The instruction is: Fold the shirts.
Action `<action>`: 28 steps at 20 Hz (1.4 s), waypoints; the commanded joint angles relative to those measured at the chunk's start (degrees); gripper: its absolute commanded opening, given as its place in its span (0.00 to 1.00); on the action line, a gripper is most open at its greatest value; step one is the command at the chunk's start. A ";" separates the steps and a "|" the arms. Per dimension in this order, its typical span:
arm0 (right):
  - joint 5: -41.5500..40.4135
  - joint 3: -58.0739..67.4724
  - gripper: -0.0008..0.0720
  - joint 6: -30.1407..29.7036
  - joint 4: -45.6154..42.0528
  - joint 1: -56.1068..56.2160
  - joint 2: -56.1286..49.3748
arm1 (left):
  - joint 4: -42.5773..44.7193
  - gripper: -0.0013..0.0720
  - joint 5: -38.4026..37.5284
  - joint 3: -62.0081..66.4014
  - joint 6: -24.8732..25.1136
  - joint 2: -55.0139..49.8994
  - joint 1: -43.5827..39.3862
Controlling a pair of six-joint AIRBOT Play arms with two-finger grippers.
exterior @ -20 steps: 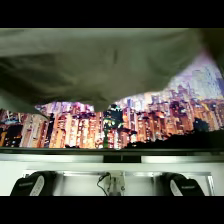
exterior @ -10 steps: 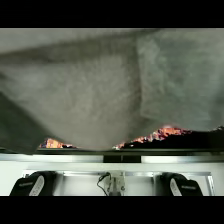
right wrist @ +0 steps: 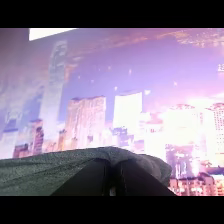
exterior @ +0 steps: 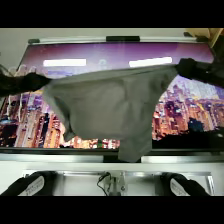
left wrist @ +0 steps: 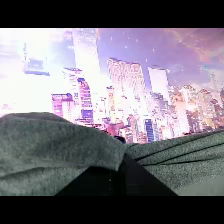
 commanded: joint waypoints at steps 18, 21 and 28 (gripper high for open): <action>12.63 5.29 0.76 3.10 -12.26 -5.95 -11.34 | 5.25 0.64 -33.24 18.08 -8.15 -29.73 13.79; 27.36 3.23 0.76 -2.03 -11.89 -10.67 -11.17 | 15.23 0.81 -33.11 7.08 -7.43 -25.05 14.38; 26.91 -4.61 0.76 -3.78 -4.74 -11.26 -11.21 | -3.50 0.83 -11.02 -15.96 0.98 -23.78 10.67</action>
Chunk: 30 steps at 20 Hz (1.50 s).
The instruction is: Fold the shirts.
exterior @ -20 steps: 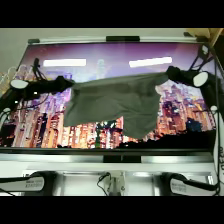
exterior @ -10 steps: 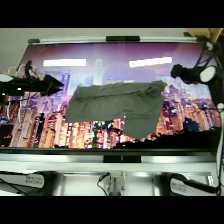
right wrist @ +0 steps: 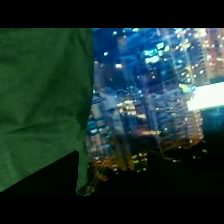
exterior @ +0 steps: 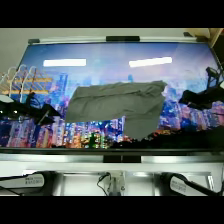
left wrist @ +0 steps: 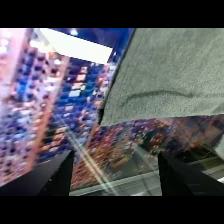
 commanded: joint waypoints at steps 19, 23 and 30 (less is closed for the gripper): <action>-24.98 -18.80 0.77 -4.09 14.40 8.94 -9.90 | -8.07 0.07 13.70 -1.38 5.18 2.12 -8.15; -28.83 -17.86 0.09 -2.91 14.14 12.57 -10.88 | -8.09 0.07 13.55 -1.03 5.68 2.29 -8.15; -20.17 5.51 0.10 -13.88 5.53 12.48 10.78 | -7.19 0.07 7.98 31.54 9.81 15.52 -7.82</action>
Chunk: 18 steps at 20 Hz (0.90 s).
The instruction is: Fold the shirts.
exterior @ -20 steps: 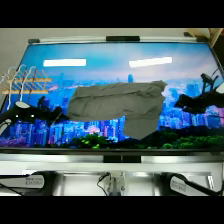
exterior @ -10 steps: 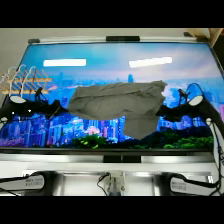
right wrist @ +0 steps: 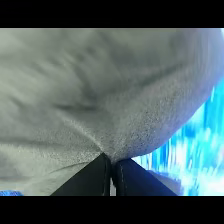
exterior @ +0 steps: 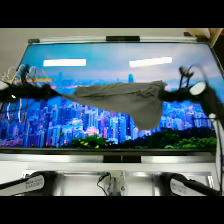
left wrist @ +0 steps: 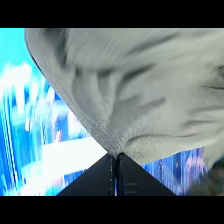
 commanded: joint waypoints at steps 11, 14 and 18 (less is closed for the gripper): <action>3.08 29.86 0.10 6.64 -18.75 0.20 49.07 | 19.71 0.07 0.31 41.27 -23.06 39.43 0.46; 11.91 29.83 0.10 7.52 -21.53 0.20 48.11 | 23.69 0.07 -10.51 40.59 -23.04 39.63 0.46; 22.47 29.79 0.10 7.15 -22.64 0.20 40.79 | 26.03 0.07 -15.39 33.33 -19.23 37.29 0.46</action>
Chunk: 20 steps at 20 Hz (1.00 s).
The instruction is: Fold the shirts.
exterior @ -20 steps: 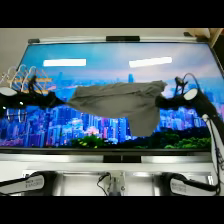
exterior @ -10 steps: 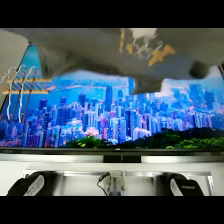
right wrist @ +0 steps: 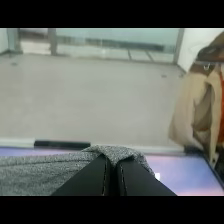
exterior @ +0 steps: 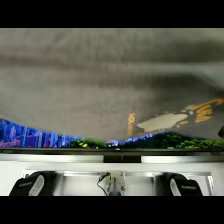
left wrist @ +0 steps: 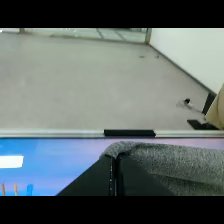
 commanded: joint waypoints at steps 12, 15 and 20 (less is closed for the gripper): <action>-7.58 -16.83 0.10 0.90 6.67 1.20 -51.78 | 2.95 0.07 11.52 -30.47 9.07 -39.60 -3.17; -24.96 -16.83 0.10 1.66 7.67 3.41 -59.43 | 2.21 0.07 17.70 -25.20 8.85 -51.39 -5.53; -35.98 -16.83 0.10 10.67 7.61 4.35 -64.92 | -6.34 0.07 25.22 -20.94 8.85 -60.76 -6.75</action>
